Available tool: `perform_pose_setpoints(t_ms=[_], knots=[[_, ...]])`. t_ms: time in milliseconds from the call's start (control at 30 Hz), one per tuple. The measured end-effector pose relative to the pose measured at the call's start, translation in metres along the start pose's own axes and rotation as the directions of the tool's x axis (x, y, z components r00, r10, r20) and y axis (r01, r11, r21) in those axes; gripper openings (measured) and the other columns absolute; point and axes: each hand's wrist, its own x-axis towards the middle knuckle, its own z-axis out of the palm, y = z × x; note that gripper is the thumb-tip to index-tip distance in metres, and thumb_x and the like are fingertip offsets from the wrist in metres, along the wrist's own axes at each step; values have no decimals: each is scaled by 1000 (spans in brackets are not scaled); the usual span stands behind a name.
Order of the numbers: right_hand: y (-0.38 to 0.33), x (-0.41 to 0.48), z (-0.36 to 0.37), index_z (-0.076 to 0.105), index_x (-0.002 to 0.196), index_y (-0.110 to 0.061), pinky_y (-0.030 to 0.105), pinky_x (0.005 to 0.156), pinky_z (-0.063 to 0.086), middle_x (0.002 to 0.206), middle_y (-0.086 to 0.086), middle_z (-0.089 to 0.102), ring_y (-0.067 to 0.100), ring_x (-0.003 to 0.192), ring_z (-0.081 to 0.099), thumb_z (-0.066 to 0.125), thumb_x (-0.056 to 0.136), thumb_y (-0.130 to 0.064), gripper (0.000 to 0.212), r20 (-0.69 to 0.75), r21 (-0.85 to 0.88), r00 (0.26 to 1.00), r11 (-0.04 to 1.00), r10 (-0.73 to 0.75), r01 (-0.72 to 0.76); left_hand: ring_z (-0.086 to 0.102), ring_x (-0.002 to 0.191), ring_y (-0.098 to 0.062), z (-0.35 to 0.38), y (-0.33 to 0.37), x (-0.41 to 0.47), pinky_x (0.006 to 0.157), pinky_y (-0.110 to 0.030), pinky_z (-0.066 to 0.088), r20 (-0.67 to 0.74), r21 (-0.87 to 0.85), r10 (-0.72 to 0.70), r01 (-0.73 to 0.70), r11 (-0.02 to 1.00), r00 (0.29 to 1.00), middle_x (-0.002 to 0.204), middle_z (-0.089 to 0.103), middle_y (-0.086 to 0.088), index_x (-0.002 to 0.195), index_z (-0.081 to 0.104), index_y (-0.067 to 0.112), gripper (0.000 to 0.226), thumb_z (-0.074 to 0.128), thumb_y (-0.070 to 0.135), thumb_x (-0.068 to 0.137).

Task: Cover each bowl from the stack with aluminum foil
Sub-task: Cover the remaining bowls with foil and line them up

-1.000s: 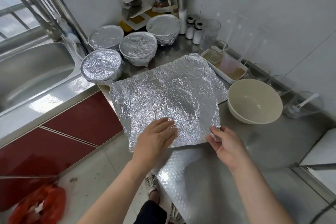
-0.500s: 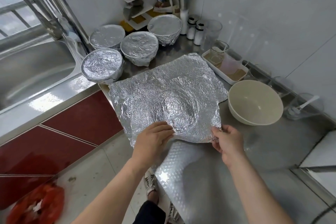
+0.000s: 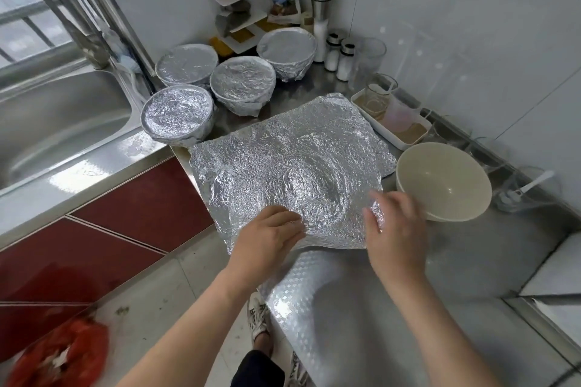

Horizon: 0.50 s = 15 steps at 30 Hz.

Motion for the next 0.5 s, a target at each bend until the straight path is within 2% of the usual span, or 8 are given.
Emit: perform_pose_setpoints(t_ms=[67, 133, 200, 300, 400, 500], knots=[[-17, 3, 7, 73, 96, -10, 37, 78, 46, 95, 7, 63, 29, 88, 55, 75, 77, -6, 19, 86, 69, 960, 963, -266, 261, 60, 92, -17, 0, 0, 3, 71, -29, 54, 17, 5, -10, 10, 1000, 1000, 94, 71, 8, 93, 78, 20, 30, 55, 40, 93], [-26, 2, 19, 73, 86, -11, 38, 71, 52, 90, 3, 64, 25, 85, 54, 77, 77, -9, 10, 224, 115, 871, 899, -437, 422, 57, 87, -16, 1, 0, 4, 65, -30, 53, 32, 16, -13, 12, 1000, 999, 88, 68, 8, 91, 78, 21, 30, 55, 41, 92], [-23, 1, 28, 72, 81, -14, 36, 67, 52, 87, -1, 63, 21, 83, 52, 76, 79, -17, 5, 315, 126, 807, 865, -499, 486, 56, 84, -15, 0, 1, 5, 62, -29, 52, 53, 27, 10, -11, 1000, 999, 85, 67, 8, 90, 78, 22, 31, 54, 41, 92], [-15, 0, 33, 70, 79, -15, 33, 67, 50, 84, -3, 61, 19, 81, 50, 71, 83, -22, 8, 348, 136, 763, 835, -544, 534, 57, 84, -13, -3, 1, 8, 64, -26, 51, 67, 55, 66, -69, 996, 996, 85, 68, 8, 89, 78, 22, 30, 53, 40, 91], [-15, 1, 35, 67, 76, -15, 33, 63, 48, 82, -2, 59, 20, 78, 50, 76, 78, -15, 8, 334, 103, 743, 806, -580, 583, 58, 81, -12, -4, 1, 13, 70, -21, 46, 79, 81, 135, -141, 987, 988, 81, 69, 8, 86, 77, 21, 30, 53, 37, 91], [-18, 0, 35, 65, 74, -15, 32, 61, 44, 79, 0, 59, 22, 74, 53, 78, 73, -9, 15, 325, 45, 727, 777, -605, 627, 58, 74, -17, -2, 1, 17, 71, -29, 51, 120, 86, 211, -222, 971, 970, 76, 66, 4, 78, 74, 16, 31, 53, 31, 96]])
